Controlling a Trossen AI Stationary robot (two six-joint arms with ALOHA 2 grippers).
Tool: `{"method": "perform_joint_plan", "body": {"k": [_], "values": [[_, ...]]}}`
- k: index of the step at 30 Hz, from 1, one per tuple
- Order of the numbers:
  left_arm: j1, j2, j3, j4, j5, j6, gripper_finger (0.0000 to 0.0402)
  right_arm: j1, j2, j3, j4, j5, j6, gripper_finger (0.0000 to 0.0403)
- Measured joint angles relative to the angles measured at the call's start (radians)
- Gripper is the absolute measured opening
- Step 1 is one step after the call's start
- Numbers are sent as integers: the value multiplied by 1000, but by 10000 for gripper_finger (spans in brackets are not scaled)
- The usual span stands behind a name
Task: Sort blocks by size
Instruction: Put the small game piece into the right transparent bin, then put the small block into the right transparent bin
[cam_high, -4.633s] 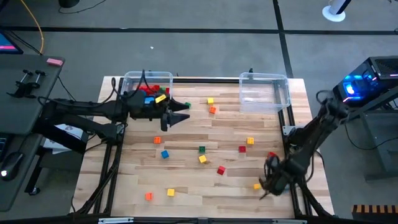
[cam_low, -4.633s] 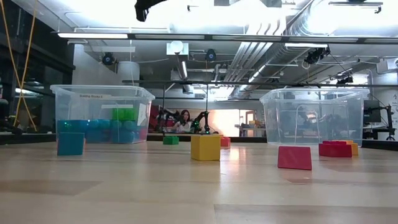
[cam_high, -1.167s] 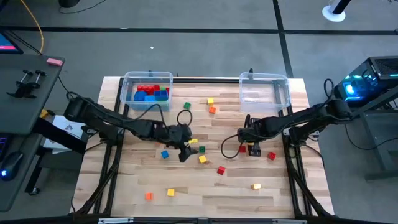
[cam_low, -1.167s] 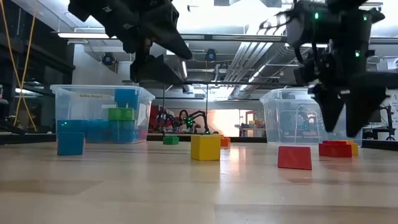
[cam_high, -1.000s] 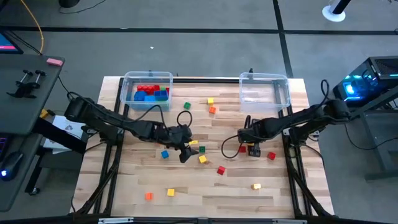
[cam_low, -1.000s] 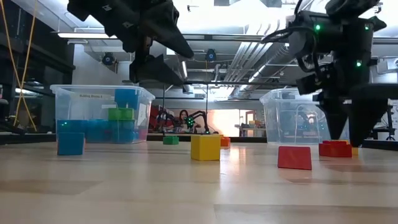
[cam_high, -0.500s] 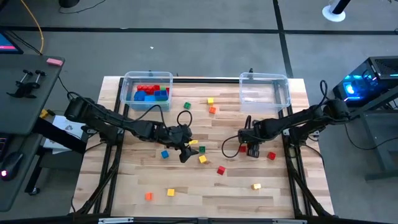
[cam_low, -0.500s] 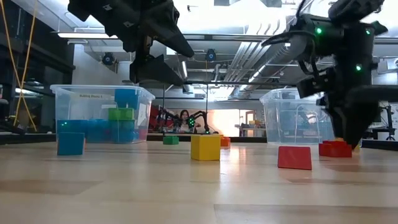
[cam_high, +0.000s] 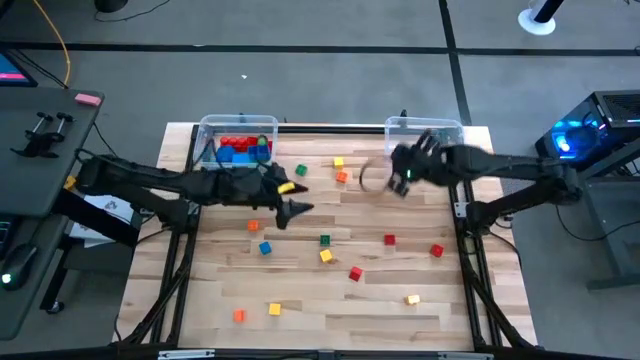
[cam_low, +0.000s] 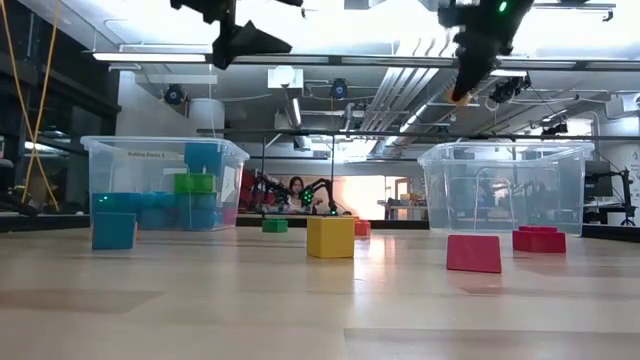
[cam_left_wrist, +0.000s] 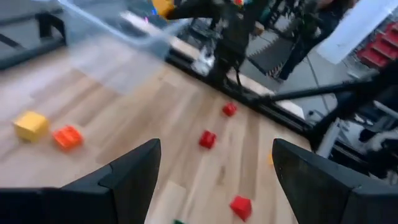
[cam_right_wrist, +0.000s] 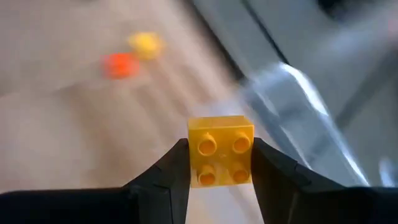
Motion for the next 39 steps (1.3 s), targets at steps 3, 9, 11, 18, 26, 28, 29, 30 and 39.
{"method": "perform_joint_plan", "body": {"k": [3, 9, 11, 18, 26, 28, 29, 30, 39], "values": [[25, -18, 0, -25, 0, 2, 296, -184, 1, -27, -3, -5, 99, 131], [28, -21, 0, -134, 46, -57, 296, -463, 2, -79, -5, -114, 381, 169], [14, -25, 0, -164, 66, -56, 296, -503, 2, -77, 5, -185, 378, 199], [-2, -115, -2, -223, 47, 27, 296, -538, 2, 43, 27, -299, 358, 265], [113, -269, 0, -262, 3, 136, 296, -471, 105, 194, 265, -446, 432, 265], [159, -267, 0, -269, 95, 138, 296, -424, 210, 248, 272, -476, 439, 264], [179, -260, 0, -279, 143, 138, 296, -403, 273, 285, 271, -495, 435, 264], [195, -251, 0, -289, 181, 139, 296, -379, 339, 325, 268, -509, 426, 264], [206, -202, -1, -388, 222, 149, 296, -307, 824, 702, 24, -513, 362, 265]]}}
